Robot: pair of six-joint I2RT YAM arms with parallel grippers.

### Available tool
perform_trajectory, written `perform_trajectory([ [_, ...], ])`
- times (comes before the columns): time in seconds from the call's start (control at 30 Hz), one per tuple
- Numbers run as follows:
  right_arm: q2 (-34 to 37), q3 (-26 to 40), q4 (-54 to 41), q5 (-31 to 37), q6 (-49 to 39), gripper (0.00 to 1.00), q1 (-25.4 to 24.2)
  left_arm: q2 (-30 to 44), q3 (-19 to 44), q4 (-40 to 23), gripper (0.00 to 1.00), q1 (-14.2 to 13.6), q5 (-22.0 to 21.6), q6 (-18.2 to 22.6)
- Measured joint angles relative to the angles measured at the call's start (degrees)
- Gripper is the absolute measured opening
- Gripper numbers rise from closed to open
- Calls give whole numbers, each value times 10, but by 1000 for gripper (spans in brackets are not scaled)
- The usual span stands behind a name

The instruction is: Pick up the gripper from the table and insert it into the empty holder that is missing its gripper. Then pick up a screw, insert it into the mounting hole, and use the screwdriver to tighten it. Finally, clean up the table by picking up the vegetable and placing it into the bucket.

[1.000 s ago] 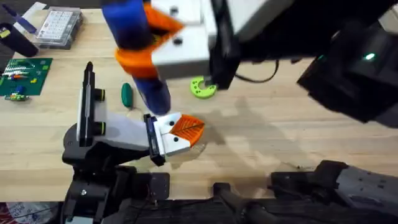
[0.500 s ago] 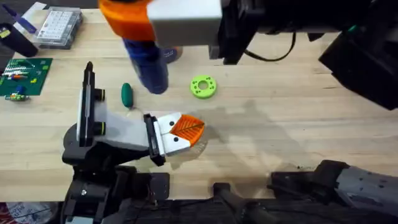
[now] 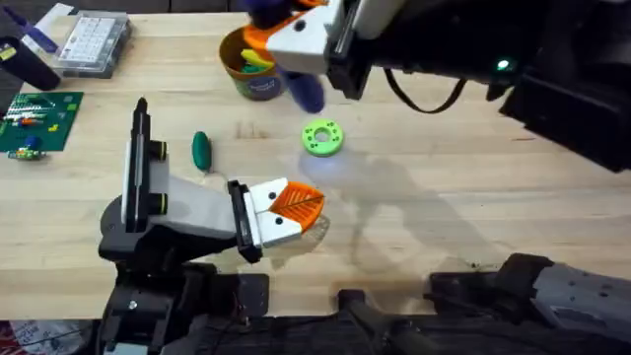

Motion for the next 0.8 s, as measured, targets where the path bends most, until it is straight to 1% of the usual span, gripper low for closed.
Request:
perform_trajectory([
  [0.17, 41, 0, -12, 132, -91, 48, 0, 0, 0, 0, 15, 0, 0, 0],
  [0.33, 123, 1, -12, 265, -208, 47, -4, 0, 0, 0, 15, 0, 0, 0],
  [0.43, 171, 1, -11, 320, -268, 48, -17, 0, 0, 0, 16, 0, 0, 0],
  [0.57, 230, 1, -6, 363, -315, 48, -54, 0, 0, 0, 15, 0, -1, 0],
  [0.8, 322, 1, 37, 388, -340, 48, -134, 0, 0, 0, 15, 0, -2, 0],
])
